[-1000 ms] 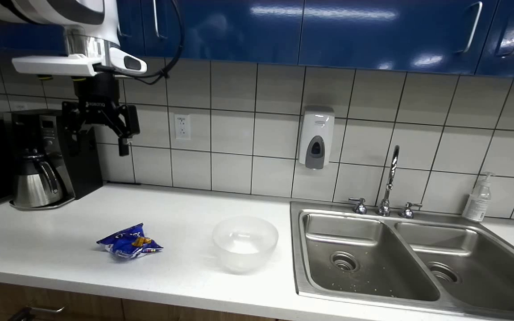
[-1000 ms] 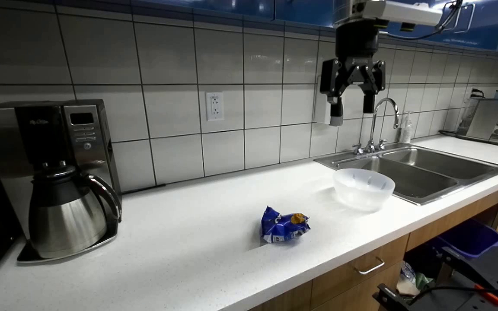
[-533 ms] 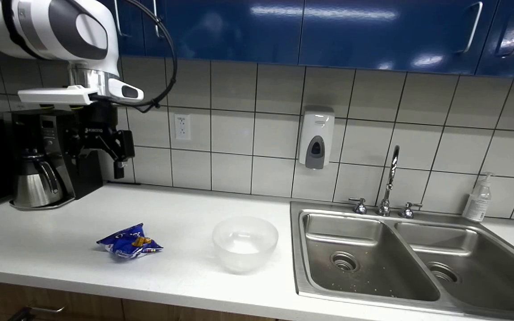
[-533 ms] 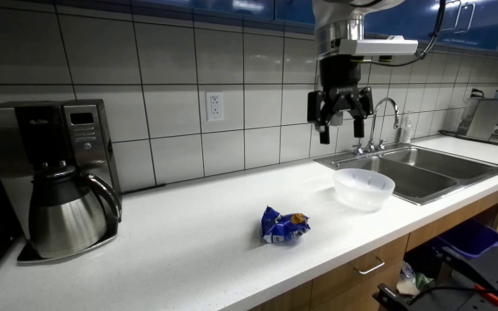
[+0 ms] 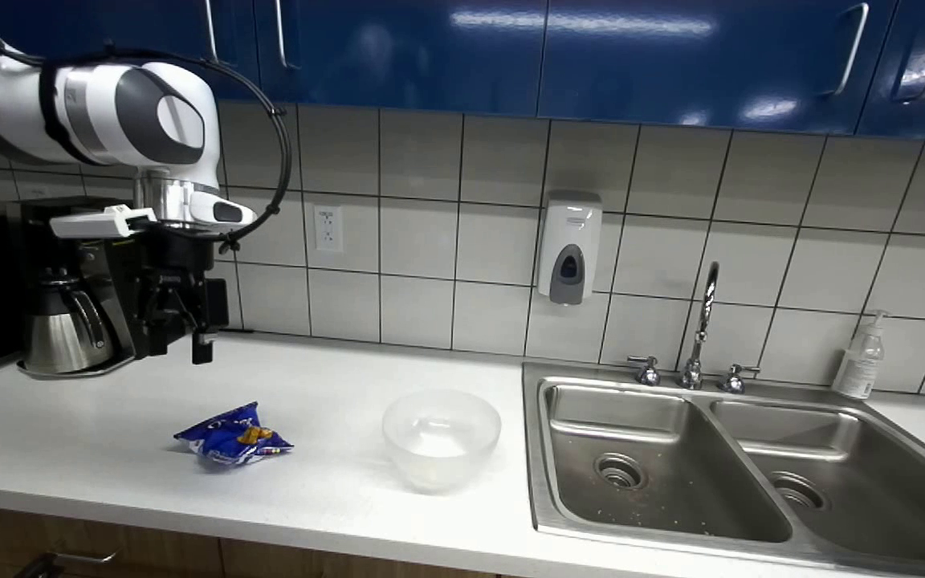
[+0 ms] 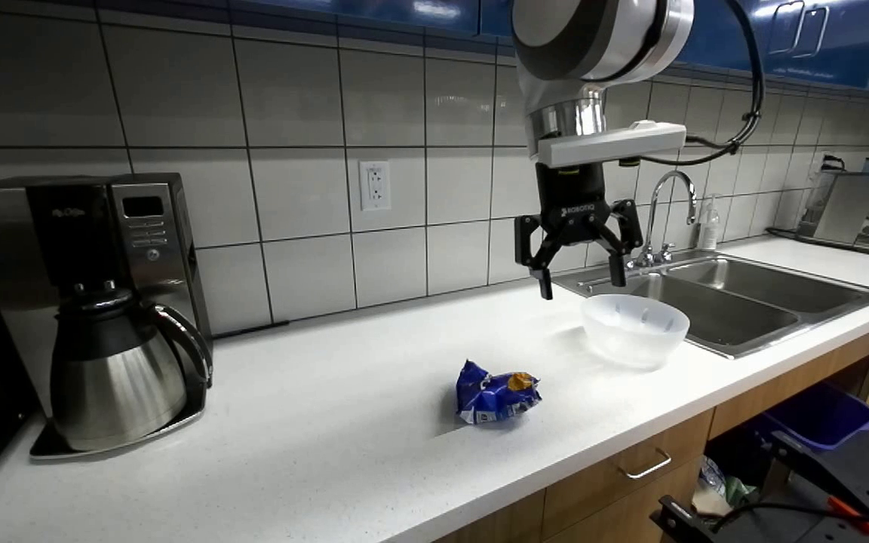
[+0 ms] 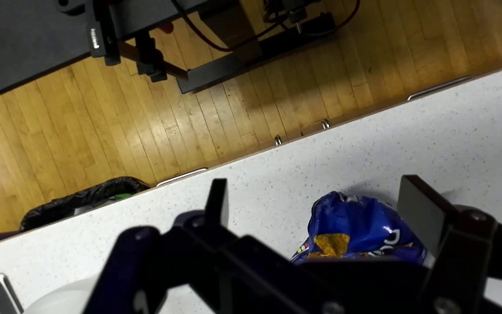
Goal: Put the dorito packet into the clear bowl
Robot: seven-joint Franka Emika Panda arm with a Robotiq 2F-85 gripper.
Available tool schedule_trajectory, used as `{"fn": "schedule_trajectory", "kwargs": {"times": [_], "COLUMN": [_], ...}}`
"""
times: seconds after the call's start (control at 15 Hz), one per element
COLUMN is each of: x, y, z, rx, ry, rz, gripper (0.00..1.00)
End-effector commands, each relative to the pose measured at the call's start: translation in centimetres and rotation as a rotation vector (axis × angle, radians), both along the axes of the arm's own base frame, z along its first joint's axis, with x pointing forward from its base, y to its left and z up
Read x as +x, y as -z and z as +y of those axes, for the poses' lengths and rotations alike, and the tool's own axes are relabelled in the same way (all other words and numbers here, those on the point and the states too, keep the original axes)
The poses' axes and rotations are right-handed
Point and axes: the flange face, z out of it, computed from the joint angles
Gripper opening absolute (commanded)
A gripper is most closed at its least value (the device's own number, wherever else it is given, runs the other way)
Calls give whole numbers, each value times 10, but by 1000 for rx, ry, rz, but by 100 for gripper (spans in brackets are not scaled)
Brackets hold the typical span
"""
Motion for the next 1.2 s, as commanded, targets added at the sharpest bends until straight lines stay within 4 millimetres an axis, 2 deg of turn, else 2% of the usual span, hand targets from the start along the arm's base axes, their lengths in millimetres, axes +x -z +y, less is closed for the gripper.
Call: {"fn": "schedule_trajectory", "kwargs": {"times": [0.0,1.13], "x": [21,92], "y": [17,101], "z": [2,8], "rx": [-44,-204], "ry": [126,579], "rz": [-30,-34], "gripper": [100,100]}}
